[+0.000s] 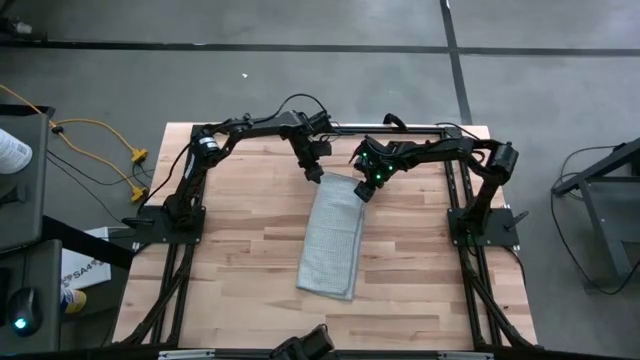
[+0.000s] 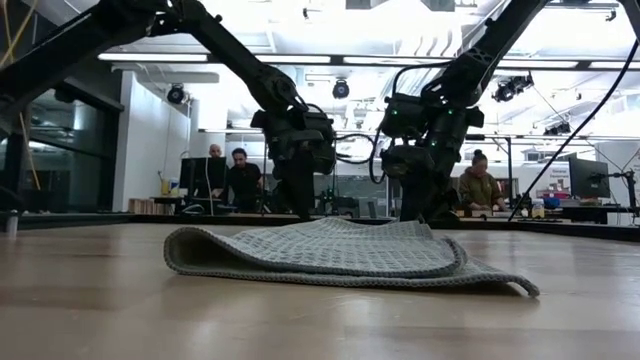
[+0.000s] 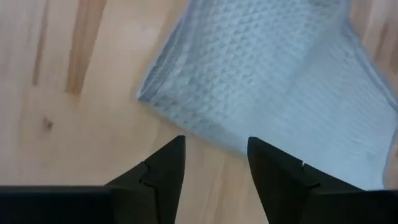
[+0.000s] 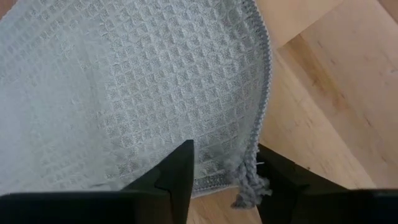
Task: Fold microfiber towels
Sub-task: Fold the gray microfiber towel
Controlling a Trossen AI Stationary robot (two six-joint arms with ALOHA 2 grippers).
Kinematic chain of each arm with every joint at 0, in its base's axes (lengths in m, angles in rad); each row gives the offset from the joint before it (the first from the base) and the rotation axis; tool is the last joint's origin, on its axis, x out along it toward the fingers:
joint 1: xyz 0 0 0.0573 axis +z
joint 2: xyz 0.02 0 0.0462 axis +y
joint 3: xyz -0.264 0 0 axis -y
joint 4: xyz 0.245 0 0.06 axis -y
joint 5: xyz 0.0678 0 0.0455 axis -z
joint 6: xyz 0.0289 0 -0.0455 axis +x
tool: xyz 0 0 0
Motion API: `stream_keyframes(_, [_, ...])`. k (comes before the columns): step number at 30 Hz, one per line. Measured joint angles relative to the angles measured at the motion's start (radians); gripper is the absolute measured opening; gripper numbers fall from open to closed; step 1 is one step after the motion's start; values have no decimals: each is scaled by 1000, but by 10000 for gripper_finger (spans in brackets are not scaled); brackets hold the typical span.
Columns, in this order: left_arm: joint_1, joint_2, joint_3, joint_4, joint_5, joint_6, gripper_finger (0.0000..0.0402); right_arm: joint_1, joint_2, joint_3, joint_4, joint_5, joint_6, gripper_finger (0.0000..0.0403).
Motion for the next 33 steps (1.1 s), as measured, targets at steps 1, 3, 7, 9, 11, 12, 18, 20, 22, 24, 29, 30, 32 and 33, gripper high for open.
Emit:
stream_keyframes(1, [0, -2, 0, 4, 6, 7, 175, 0, 0, 0, 3, 1, -5, 124])
stream_keyframes(3, [0, -5, 0, -4, 15, 10, 175, 0, 0, 0, 11, 3, -20, 100])
stream_keyframes(7, [0, -10, 0, -8, 29, 14, 175, 0, 0, -3, 27, 14, -48, 36])
stream_keyframes(9, [0, -10, 0, -14, 31, 24, 175, -1, 1, -3, 40, 15, -66, 12])
stream_keyframes(11, [0, -10, 0, -23, 32, 37, 175, -1, 2, 1, 47, 10, -75, 8])
stream_keyframes(12, [0, -10, 0, -28, 32, 45, 175, -2, 3, 3, 50, 9, -77, 7])
stream_keyframes(18, [0, -10, 0, -33, 31, 69, 175, -5, 3, 29, 80, 11, -102, 6])
stream_keyframes(20, [0, -10, 0, -33, 16, 81, 175, -10, 3, 39, 82, 11, -103, 6])
stream_keyframes(22, [0, -10, 0, -32, -16, 82, 175, -16, 3, 45, 80, 11, -104, 5])
stream_keyframes(24, [0, -10, 0, -32, -54, 85, 175, -23, 3, 51, 80, 9, -104, 5])
stream_keyframes(29, [0, -9, 0, -25, -154, 83, 175, -29, 3, 55, 80, -16, -105, 5])
stream_keyframes(30, [0, -9, 0, -21, -164, 82, 175, -29, 3, 55, 80, -28, -110, 5])
stream_keyframes(32, [0, -9, 0, -13, -182, 82, 175, -28, 3, 55, 80, -45, -120, 5])
stream_keyframes(33, [0, -9, 0, -5, -188, 81, 175, -28, 3, 55, 80, -52, -120, 5])
